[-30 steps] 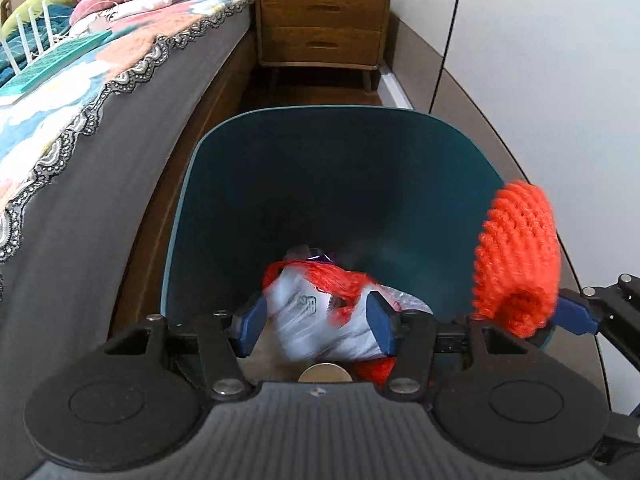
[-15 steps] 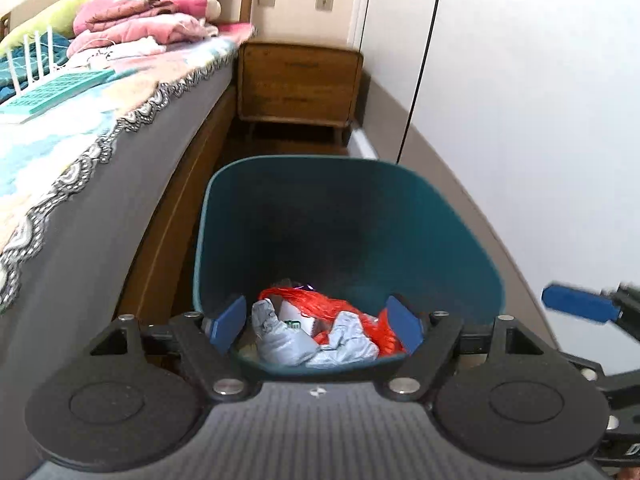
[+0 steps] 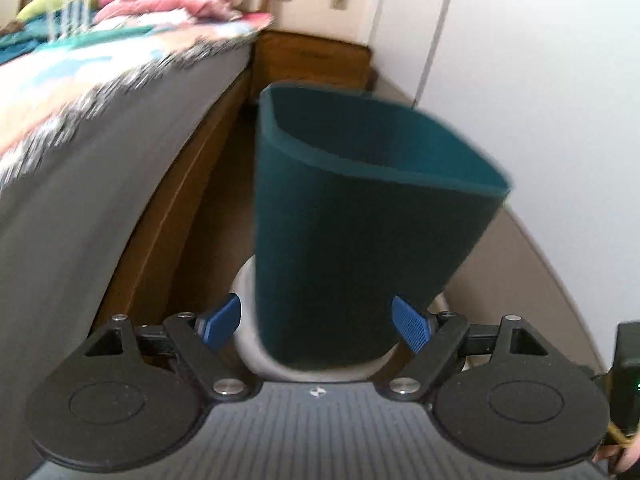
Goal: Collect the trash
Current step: 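Move both open tools back down to the purple snack bag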
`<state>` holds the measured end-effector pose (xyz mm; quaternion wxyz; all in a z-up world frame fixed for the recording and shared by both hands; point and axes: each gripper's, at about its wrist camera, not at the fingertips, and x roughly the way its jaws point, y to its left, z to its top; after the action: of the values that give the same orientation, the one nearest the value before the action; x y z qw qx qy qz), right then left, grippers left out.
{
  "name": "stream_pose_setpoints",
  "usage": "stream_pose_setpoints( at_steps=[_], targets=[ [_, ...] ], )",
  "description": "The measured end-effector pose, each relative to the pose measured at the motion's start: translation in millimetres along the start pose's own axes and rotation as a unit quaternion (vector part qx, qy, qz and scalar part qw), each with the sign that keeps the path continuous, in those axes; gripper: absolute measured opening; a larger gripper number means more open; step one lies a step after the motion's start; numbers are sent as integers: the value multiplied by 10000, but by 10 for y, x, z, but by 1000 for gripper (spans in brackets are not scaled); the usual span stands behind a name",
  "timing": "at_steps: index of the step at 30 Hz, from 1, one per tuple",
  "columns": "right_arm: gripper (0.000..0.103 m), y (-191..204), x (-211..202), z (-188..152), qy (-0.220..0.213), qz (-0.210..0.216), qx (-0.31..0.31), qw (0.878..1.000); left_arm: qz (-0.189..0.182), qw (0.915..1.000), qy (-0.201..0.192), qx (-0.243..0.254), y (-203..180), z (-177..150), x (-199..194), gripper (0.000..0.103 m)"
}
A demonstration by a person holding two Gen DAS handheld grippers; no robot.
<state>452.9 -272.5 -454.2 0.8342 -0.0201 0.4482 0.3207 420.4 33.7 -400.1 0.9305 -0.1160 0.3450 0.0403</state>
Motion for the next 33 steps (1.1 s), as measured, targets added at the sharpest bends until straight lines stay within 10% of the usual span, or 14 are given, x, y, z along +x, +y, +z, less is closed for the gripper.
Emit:
stream_pose_setpoints(
  at_steps=[12, 17, 26, 33],
  targets=[
    [74, -28, 1401, -702, 1409, -211, -349, 9892, 534, 9858, 1537, 411, 230, -852, 837, 83],
    [12, 244, 1488, -878, 1703, -396, -959, 9799, 693, 9748, 2078, 419, 265, -1141, 1099, 83],
    [6, 1121, 1090, -1371, 1199, -826, -2846, 9475, 1033, 9595, 2619, 109, 453, -1384, 1406, 83],
    [5, 1532, 637, -1548, -19, -572, -4314, 9004, 1139, 9649, 2367, -18, 633, -1292, 1328, 83]
  ],
)
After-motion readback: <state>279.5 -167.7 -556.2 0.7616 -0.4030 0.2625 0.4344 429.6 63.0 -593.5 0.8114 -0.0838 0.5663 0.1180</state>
